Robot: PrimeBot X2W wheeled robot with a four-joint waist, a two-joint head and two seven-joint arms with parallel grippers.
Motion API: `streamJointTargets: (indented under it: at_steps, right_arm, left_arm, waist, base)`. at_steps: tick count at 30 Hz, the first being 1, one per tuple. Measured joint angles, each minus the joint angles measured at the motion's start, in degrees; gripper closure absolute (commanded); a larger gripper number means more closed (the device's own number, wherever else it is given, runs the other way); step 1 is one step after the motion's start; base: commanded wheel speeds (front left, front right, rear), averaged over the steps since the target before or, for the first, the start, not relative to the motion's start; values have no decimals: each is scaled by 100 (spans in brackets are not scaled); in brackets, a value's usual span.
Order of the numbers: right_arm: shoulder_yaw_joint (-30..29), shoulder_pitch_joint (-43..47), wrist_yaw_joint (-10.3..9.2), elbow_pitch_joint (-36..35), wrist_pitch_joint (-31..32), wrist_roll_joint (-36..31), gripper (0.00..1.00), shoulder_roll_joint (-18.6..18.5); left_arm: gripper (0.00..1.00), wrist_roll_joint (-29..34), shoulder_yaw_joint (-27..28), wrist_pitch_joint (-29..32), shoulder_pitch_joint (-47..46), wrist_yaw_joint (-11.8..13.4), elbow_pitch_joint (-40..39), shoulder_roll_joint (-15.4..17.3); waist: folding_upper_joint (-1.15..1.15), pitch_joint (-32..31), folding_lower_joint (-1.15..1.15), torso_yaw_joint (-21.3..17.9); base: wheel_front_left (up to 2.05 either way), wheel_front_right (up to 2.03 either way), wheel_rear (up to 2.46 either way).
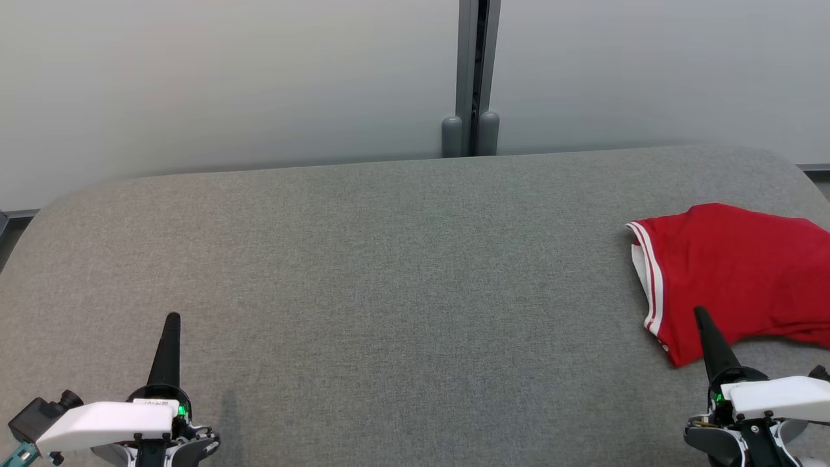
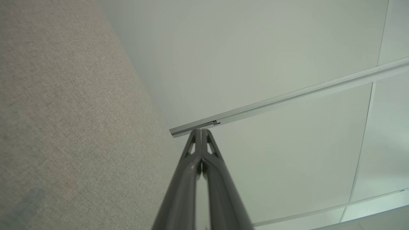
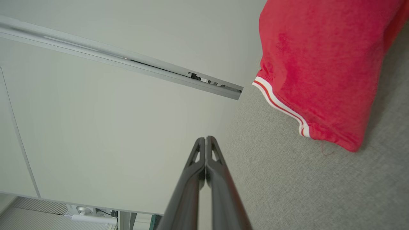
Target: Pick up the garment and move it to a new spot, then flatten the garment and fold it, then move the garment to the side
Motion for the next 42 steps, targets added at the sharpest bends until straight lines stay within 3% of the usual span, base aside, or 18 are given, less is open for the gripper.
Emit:
streamJointTargets:
  at_steps: [42]
  right_arm:
    - [-370,-32,0,-133,426,1515,100,31]
  left_arm:
    - [100,-1512,49,420,-236,-86,-3,15]
  waist:
    - [0,41,0,124]
  base:
    - [0,0,0]
